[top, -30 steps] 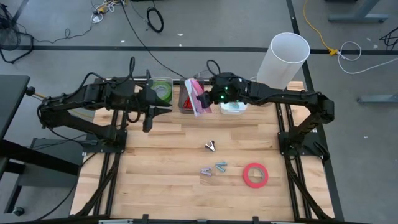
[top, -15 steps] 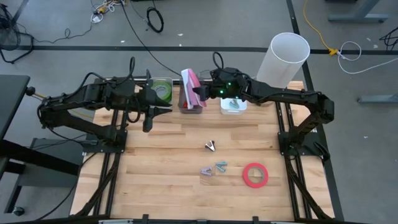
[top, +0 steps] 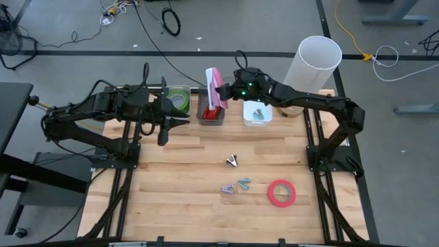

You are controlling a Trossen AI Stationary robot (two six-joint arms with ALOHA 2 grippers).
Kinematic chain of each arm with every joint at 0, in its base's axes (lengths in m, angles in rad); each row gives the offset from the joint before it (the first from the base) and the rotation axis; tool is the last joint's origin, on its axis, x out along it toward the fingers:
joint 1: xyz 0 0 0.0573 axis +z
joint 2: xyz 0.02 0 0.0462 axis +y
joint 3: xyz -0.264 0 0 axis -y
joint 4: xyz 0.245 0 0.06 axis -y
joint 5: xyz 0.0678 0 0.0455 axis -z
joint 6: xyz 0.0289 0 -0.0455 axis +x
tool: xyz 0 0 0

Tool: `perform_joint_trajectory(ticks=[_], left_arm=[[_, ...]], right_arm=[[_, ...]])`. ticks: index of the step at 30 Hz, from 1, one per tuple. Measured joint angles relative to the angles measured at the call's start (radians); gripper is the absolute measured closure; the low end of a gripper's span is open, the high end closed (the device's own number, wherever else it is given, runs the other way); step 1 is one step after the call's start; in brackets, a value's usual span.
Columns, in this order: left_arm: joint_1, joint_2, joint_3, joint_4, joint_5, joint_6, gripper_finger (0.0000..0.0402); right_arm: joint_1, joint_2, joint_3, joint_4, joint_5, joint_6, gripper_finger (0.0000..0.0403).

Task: Pick and place Stapler, Stapler remover, tape
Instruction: Put the pink stapler into the black bin

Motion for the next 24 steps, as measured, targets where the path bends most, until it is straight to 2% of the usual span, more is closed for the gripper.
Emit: perform_joint_trajectory(ticks=[6,13,17,24], left_arm=[[0.0,0.0,0.0,0.0,0.0,0.0,0.0319],[0.0,0.0,0.0,0.0,0.0,0.0,0.0319],[0.0,0.0,0.0,0.0,0.0,-0.001,0.0319],[0.0,0.0,0.0,-0.001,0.0,-0.002,0.0319]], right_arm=[[-0.019,0.094,0.0,0.005,0.01,0.108,0.0256],[-0.023,0.2,0.0,0.106,0.02,0.225,0.0256],[-0.022,0.248,0.0,0.172,0.014,0.286,0.0256],[-0.023,0.312,-0.001,0.183,0.015,0.365,0.0256]])
